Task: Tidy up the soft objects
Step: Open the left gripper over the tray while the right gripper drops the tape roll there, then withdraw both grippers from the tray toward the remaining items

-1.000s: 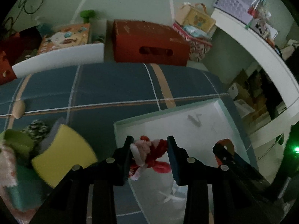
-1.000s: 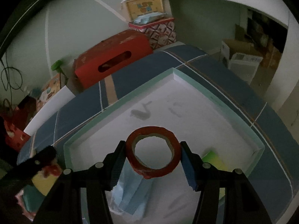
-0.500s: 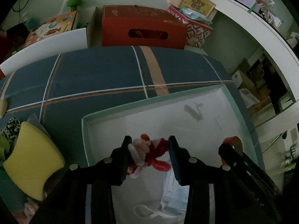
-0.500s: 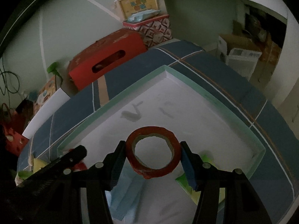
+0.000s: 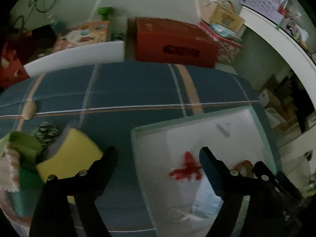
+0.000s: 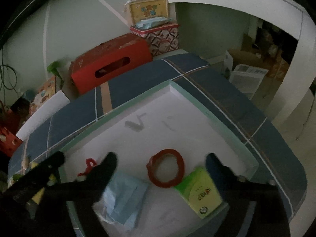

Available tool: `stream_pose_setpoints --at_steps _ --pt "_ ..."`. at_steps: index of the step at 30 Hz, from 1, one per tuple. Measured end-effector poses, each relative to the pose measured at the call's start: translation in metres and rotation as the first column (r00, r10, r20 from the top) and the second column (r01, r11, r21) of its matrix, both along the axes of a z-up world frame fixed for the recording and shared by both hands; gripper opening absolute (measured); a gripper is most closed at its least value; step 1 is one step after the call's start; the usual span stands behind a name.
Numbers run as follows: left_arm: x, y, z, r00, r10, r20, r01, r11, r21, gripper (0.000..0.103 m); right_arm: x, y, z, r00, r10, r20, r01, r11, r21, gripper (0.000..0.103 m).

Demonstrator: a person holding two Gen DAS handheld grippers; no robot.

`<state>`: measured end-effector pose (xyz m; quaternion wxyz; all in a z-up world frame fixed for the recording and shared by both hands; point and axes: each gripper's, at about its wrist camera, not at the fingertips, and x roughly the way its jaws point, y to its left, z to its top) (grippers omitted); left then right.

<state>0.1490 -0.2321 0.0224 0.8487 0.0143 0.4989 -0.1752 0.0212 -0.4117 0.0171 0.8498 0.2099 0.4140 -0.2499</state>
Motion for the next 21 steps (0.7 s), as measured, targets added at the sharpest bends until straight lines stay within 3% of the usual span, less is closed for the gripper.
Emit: stream_pose_setpoints --at_steps 1,6,18,21 --pt "0.000 0.004 0.002 1.000 0.012 0.011 -0.013 1.000 0.017 0.096 -0.001 0.000 0.001 1.000 0.002 -0.004 -0.002 1.000 -0.008 0.097" --pt "-0.001 0.024 0.009 0.996 0.055 0.067 -0.060 0.995 0.076 0.097 -0.003 0.003 0.006 1.000 0.004 -0.026 -0.005 0.999 -0.041 0.103" --pt "-0.017 0.076 0.017 0.998 0.066 0.013 -0.066 0.997 0.044 0.097 -0.003 0.019 0.019 1.000 0.025 -0.010 -0.026 0.997 -0.072 0.103" --pt "-0.024 0.092 0.022 0.996 0.085 0.030 -0.086 0.995 0.051 0.097 0.000 0.029 0.022 0.999 0.053 -0.010 -0.054 0.995 -0.078 0.103"
